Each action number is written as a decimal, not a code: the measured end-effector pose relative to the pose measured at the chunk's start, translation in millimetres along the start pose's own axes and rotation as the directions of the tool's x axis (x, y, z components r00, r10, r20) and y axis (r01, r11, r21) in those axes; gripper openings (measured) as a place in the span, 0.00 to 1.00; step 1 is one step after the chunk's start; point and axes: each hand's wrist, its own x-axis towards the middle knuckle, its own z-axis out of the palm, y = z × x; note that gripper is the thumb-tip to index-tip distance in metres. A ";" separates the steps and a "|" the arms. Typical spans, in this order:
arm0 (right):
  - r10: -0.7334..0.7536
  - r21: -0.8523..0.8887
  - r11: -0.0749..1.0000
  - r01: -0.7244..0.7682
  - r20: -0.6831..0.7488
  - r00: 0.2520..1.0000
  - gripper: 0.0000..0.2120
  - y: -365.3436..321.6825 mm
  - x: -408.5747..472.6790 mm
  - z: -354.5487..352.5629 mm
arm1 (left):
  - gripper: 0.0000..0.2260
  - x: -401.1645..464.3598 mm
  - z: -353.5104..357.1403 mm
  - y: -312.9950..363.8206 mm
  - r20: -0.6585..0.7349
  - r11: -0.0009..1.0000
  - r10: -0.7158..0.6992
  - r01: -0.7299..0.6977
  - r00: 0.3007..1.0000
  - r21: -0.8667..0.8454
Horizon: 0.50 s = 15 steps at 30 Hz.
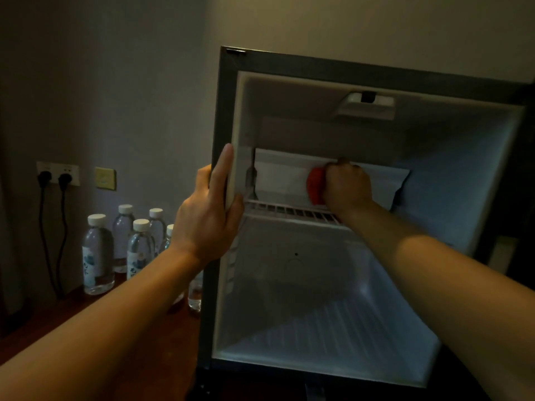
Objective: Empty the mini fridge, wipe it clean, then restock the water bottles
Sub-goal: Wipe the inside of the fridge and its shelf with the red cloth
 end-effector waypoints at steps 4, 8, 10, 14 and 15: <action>0.185 0.015 0.983 -0.186 0.035 0.982 0.15 39.2 -7.1 5.4 | 0.31 -0.6 1.4 -2.0 -0.012 1.000 0.000 0.000 1.000 0.000; 0.306 0.002 0.952 -0.307 0.076 0.949 0.17 62.0 -13.7 13.3 | 0.31 -0.4 0.6 -1.9 0.009 1.000 -0.006 0.007 1.000 -0.021; 0.311 0.011 0.950 -0.313 0.090 0.946 0.16 64.7 -11.3 13.9 | 0.31 -0.5 0.1 -1.4 0.012 1.000 -0.003 0.004 1.000 -0.023; 0.163 -0.056 0.986 -0.157 0.133 0.978 0.14 59.8 -9.8 12.4 | 0.30 0.2 0.0 -3.3 0.009 1.000 0.006 -0.006 1.000 -0.030; 0.124 -0.071 0.991 -0.115 0.137 0.983 0.14 58.3 -9.8 12.5 | 0.30 0.0 0.5 -3.6 0.007 1.000 0.008 -0.008 1.000 -0.027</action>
